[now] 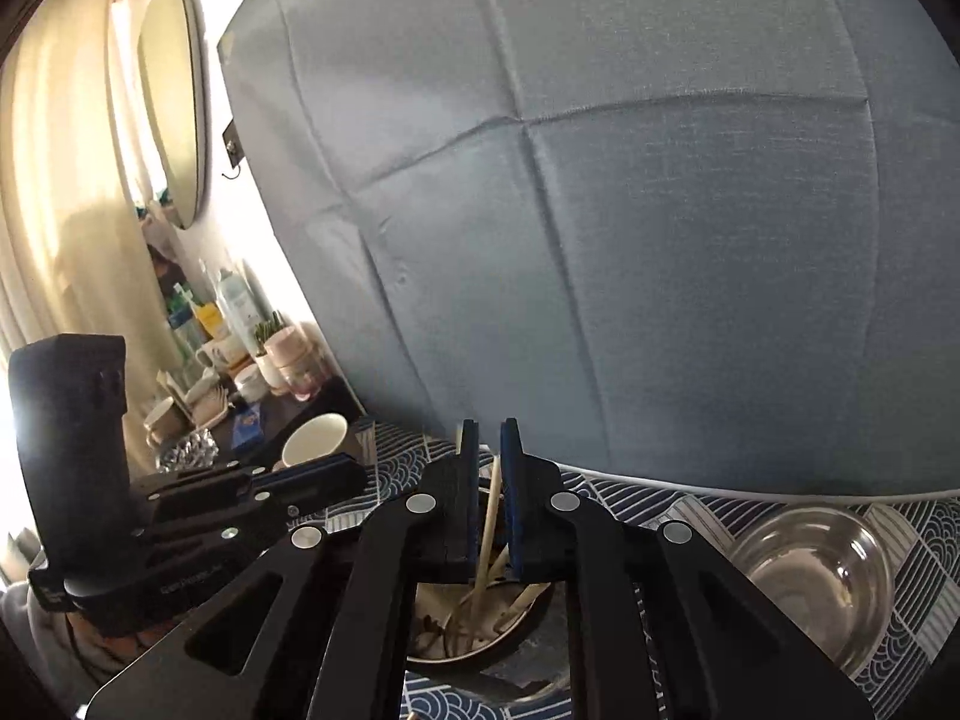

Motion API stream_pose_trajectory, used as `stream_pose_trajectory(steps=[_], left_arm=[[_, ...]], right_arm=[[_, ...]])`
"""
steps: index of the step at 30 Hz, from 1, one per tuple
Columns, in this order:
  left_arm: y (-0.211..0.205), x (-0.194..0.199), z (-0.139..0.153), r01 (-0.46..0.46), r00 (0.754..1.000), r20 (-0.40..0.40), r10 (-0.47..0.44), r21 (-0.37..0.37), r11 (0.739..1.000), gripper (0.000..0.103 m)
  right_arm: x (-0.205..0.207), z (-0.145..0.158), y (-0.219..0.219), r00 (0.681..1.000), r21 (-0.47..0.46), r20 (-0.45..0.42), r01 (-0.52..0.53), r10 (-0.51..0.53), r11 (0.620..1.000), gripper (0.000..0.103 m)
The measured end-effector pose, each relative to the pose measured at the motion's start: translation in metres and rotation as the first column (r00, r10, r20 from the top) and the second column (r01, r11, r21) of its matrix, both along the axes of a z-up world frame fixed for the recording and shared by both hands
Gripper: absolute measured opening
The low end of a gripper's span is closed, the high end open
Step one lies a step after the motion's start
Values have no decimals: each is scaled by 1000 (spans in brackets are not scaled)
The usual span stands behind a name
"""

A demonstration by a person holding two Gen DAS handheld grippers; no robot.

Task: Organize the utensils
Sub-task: 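Drop both chopsticks into the black holder by opening both grippers, then raise both open grippers away from the black holder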

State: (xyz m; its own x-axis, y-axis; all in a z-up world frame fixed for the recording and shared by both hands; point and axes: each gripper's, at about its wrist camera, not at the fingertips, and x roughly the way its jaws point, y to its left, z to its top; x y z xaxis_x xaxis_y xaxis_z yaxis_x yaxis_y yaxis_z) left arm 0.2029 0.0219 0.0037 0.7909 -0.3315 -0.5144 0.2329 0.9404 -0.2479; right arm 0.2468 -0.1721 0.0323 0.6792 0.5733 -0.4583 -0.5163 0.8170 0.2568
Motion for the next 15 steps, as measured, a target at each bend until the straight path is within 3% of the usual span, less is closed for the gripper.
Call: stream_pose_trajectory(steps=[2, 5, 15], left_arm=[[3, -2, 4, -7, 1000, 1, 7, -9, 1000, 15], [10, -10, 12, -28, 999, 28, 28, -12, 1000, 32], [39, -32, 15, -91, 996, -14, 91, -69, 993, 57]], right_arm=[[-4, 5, -2, 1000, 3, 10, 1, -1, 1000, 27], [-10, 13, -3, 999, -6, 32, 12, -12, 1000, 30], [-36, 33, -7, 998, -20, 58, 33, -32, 999, 48]])
